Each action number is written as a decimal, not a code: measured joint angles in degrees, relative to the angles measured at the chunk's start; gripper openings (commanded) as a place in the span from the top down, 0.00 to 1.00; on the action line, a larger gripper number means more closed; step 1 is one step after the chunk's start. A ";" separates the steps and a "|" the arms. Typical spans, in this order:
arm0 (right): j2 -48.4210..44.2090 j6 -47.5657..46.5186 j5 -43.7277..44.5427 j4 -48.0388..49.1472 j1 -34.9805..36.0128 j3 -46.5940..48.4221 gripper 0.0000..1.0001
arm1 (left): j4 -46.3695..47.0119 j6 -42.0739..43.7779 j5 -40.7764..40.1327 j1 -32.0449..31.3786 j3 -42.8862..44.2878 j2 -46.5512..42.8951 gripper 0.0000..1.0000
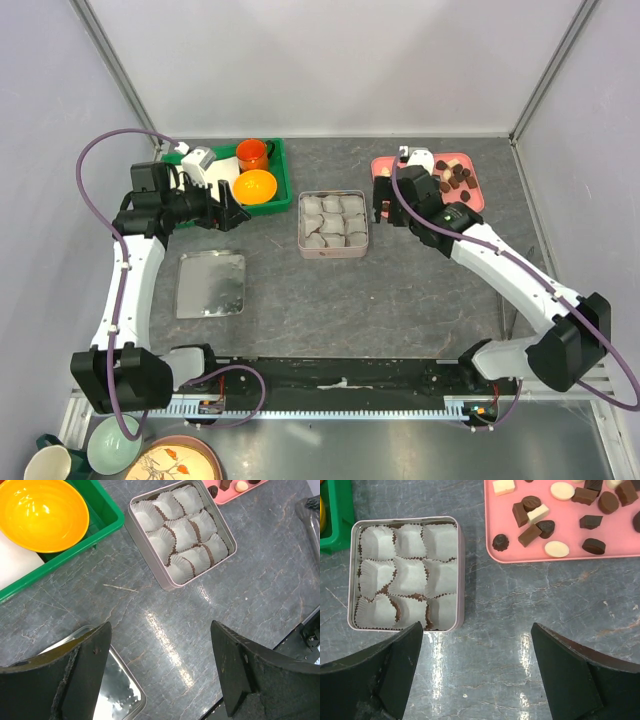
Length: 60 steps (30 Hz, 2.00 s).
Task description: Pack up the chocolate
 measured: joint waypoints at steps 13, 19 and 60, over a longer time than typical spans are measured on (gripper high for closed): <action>14.32 3.87 0.33 3.39 0.11 1.86 0.21 | -0.76 -0.02 -1.40 0.00 0.20 -0.37 0.12; 21.22 3.26 3.82 4.31 4.59 6.97 0.24 | -0.87 0.00 -1.84 0.00 0.31 -0.52 0.12; 11.13 10.69 4.66 10.60 8.09 -19.63 0.68 | -0.98 2.40 -7.23 0.00 -2.67 -2.62 0.12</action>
